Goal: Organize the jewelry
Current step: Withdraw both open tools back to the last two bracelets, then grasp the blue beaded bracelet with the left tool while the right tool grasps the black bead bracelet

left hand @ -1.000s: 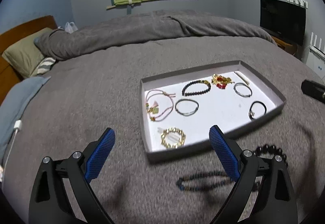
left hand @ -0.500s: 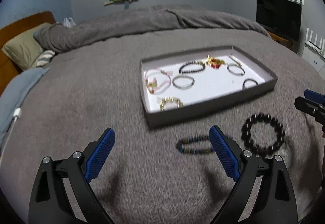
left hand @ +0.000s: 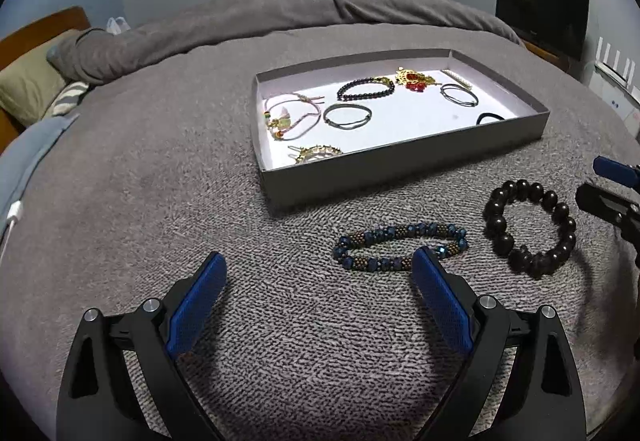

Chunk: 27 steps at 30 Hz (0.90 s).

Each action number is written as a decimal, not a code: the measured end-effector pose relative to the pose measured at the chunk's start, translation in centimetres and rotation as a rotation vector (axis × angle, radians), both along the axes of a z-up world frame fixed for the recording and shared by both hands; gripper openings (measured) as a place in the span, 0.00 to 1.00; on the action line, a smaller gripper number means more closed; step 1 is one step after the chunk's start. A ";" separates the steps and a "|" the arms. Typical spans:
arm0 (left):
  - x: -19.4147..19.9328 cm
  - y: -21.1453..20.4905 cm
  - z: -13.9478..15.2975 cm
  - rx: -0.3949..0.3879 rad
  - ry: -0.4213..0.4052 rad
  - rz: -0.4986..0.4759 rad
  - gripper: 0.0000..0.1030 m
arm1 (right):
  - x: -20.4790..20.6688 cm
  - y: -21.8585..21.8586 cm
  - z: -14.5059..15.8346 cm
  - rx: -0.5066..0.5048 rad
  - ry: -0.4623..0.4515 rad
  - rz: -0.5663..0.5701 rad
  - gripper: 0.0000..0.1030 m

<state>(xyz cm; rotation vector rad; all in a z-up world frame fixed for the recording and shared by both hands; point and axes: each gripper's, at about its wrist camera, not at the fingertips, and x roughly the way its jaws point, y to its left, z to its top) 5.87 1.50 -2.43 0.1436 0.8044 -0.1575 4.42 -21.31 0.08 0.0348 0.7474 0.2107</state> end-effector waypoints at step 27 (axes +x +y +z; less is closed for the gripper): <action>1.1 -0.7 -1.2 -0.086 0.112 -0.114 0.23 | 0.8 2.3 -2.1 0.028 0.102 0.075 0.41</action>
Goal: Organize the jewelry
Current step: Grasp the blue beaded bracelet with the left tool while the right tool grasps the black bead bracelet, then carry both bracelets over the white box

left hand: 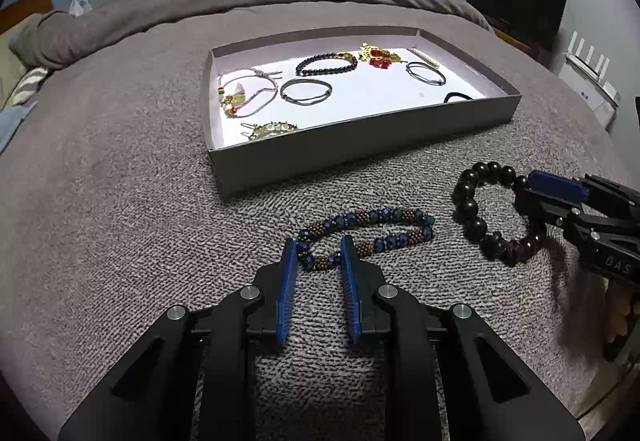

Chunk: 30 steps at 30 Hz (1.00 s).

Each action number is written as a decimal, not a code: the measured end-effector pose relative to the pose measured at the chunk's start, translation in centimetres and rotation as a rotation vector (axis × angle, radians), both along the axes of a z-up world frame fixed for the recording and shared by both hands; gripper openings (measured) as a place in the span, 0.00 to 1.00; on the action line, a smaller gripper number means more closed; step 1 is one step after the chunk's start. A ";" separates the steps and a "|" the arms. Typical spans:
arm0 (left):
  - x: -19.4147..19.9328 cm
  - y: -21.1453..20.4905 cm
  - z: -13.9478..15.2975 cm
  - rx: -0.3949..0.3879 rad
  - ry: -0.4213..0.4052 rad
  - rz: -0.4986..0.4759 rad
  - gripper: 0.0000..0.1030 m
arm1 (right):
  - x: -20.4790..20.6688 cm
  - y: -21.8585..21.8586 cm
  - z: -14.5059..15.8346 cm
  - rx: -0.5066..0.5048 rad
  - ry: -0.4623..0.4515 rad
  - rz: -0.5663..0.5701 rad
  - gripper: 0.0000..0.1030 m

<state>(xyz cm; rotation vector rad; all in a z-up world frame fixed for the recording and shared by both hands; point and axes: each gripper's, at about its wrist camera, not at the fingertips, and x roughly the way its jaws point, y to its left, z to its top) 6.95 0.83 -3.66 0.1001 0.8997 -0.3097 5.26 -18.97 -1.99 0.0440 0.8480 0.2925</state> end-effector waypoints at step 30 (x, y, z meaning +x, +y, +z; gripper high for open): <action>-3.0 -0.3 5.6 -0.056 -0.210 -0.048 0.08 | -2.1 -0.8 5.1 0.135 -0.169 0.048 0.14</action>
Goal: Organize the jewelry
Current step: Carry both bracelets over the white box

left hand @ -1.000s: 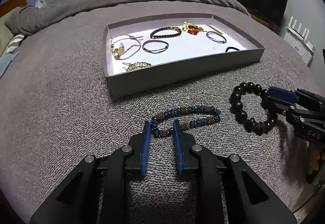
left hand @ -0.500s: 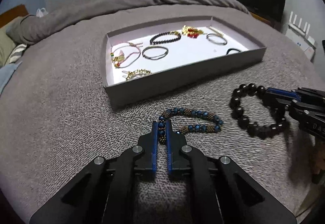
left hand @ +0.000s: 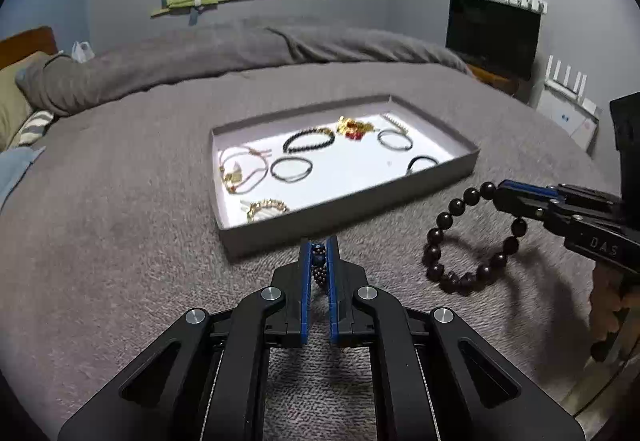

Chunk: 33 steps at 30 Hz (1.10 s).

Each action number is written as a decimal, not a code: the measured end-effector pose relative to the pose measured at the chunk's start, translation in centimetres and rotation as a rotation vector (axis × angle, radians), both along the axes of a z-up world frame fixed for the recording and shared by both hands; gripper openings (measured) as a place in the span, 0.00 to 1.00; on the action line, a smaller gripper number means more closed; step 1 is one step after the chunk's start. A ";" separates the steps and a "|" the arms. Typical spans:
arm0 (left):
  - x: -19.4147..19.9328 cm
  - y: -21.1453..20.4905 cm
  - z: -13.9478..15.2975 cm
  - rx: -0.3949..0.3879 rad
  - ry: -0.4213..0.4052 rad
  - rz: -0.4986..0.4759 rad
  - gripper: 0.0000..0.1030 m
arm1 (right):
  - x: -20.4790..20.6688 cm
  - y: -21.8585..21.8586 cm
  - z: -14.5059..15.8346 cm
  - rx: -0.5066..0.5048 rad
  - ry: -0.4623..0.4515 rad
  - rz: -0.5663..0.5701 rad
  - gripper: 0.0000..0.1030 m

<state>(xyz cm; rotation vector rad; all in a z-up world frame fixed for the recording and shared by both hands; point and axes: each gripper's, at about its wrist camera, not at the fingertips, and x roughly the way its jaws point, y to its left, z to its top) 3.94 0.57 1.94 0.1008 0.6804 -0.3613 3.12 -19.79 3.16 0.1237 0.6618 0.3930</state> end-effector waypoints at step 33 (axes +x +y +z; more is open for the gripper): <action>11.0 -2.8 -0.1 -0.109 0.104 -0.038 0.08 | 13.7 0.5 0.1 0.060 0.005 -0.042 0.14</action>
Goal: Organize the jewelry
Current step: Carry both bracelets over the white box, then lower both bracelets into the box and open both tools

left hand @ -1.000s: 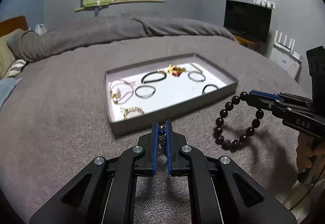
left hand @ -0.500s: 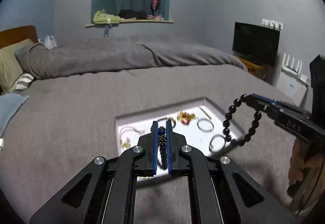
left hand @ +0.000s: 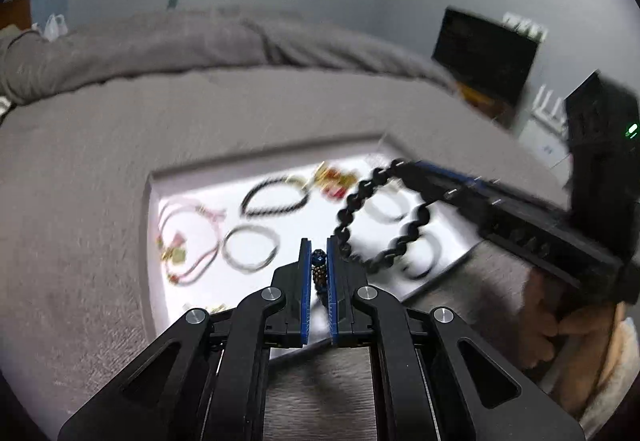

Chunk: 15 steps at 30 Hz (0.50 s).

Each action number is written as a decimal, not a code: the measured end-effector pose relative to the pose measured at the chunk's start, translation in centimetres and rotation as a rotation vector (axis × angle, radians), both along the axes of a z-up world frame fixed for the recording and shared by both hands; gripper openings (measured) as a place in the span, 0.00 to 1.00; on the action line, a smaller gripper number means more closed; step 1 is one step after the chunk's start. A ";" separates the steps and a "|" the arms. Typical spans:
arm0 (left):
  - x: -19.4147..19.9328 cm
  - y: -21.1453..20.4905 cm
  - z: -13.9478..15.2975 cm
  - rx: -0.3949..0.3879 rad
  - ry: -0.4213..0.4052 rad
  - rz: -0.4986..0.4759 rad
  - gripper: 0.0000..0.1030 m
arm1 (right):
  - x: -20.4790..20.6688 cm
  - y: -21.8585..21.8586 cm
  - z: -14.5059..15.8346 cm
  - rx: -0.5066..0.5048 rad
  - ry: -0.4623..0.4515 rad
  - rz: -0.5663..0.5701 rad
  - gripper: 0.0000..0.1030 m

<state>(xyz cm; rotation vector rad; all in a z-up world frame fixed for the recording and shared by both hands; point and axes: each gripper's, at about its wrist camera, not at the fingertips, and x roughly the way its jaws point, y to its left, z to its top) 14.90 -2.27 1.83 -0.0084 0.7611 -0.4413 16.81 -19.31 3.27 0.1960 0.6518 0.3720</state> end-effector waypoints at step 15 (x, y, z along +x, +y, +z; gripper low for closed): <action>1.5 0.9 -2.8 0.080 0.055 0.050 0.08 | 1.6 1.4 -2.1 -0.091 0.063 -0.013 0.14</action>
